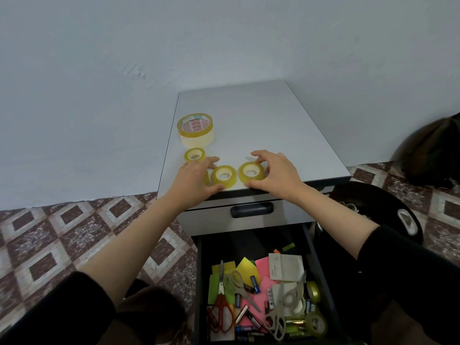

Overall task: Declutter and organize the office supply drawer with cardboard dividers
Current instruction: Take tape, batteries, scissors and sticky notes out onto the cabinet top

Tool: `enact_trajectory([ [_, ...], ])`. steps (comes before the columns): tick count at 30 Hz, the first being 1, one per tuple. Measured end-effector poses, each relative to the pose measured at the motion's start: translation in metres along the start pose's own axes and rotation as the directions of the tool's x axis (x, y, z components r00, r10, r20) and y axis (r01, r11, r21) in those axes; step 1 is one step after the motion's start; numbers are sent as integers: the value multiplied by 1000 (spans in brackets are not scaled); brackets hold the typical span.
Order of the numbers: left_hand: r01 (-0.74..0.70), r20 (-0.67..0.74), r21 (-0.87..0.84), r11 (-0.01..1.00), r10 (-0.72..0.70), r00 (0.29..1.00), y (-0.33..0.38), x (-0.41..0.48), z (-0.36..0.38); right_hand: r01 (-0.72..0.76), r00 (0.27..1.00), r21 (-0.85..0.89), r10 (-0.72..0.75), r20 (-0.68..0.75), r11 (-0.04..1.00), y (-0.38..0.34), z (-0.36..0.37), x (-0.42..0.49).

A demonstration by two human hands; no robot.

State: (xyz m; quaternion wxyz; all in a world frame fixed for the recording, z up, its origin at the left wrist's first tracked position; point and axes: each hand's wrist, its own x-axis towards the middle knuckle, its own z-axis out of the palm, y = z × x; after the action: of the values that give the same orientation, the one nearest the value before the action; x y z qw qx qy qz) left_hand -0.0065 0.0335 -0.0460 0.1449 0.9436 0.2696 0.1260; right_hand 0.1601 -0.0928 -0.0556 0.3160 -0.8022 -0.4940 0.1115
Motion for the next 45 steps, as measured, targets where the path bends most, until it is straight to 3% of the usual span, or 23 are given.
enact_trajectory([
  [5,-54,-95,-14,998,52,994,3,-6,0,-21,1000,38,21,-12,999,1,-4,-8],
  [7,-116,-215,-7,993,112,970,8,-15,4,-32,993,55,38,-116,998,3,-10,-16],
  [10,-177,-345,-25,984,158,925,21,-39,17,12,948,219,59,-314,976,12,-17,-39],
  [12,-220,-353,-75,973,180,918,30,-58,34,35,944,259,53,-327,965,25,-13,-61],
  [15,-202,-230,-148,968,165,959,34,-85,73,-20,977,183,58,-203,983,53,7,-94],
  [18,-106,-36,-200,974,100,994,30,-107,115,-160,986,58,161,-30,985,87,31,-120],
  [26,126,347,-203,971,-48,937,23,-143,192,-312,876,-239,376,303,919,150,76,-160],
  [29,118,411,-193,974,-29,911,23,-148,211,-230,834,-376,381,398,897,160,87,-161],
  [34,152,498,-171,973,-48,866,26,-145,232,30,768,-543,328,550,839,163,101,-151],
  [39,174,495,-186,967,-61,867,22,-142,238,359,689,-713,345,638,602,161,126,-150],
  [45,199,498,-182,963,-84,863,14,-144,235,479,655,-754,389,648,450,164,141,-152],
])
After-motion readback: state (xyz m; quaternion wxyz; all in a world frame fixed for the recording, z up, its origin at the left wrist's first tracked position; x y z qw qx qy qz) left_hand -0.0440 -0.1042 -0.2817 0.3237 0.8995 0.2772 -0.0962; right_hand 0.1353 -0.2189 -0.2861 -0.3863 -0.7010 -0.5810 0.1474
